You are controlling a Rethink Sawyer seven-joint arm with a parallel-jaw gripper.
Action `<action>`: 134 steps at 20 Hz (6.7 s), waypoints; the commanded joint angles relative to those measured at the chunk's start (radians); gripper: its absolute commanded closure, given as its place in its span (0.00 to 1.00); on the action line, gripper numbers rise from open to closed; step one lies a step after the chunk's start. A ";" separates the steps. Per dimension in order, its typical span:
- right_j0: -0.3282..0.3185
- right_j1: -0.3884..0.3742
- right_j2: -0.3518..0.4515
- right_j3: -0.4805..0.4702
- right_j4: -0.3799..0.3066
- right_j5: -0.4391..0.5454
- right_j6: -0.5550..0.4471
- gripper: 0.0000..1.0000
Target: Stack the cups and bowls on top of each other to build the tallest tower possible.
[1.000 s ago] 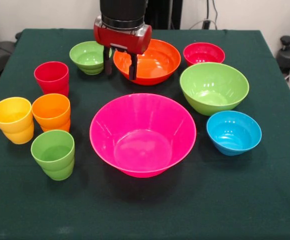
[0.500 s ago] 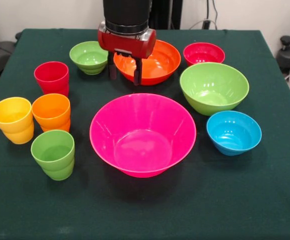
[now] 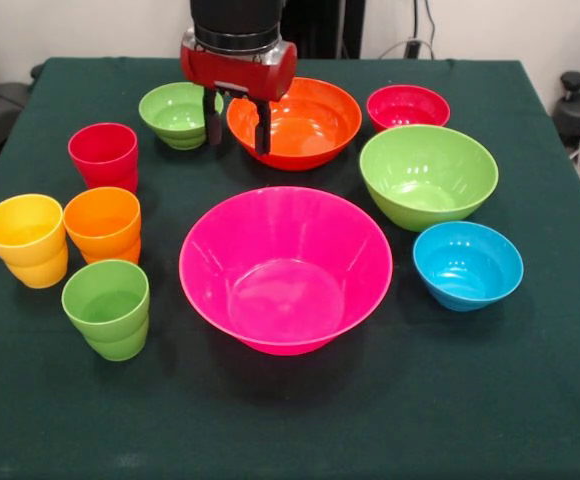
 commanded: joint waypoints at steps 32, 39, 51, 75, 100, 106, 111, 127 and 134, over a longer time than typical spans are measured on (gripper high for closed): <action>-0.129 0.068 0.255 -0.013 -0.307 0.198 -0.343 0.00; -0.170 0.011 0.294 0.000 -0.305 0.229 -0.353 0.00; -0.203 0.079 0.346 -0.126 -0.339 0.331 -0.437 0.00; -0.339 0.031 0.361 -0.114 -0.350 0.396 -0.602 0.00; -0.316 0.205 0.370 -0.193 -0.417 0.305 -0.558 0.00; -0.322 0.258 0.377 -0.220 -0.436 0.265 -0.563 0.00; -0.327 0.274 0.385 -0.250 -0.440 0.277 -0.581 0.00; -0.351 0.145 0.356 -0.105 -0.432 0.263 -0.507 0.00; -0.363 0.059 0.344 -0.013 -0.427 0.249 -0.460 0.00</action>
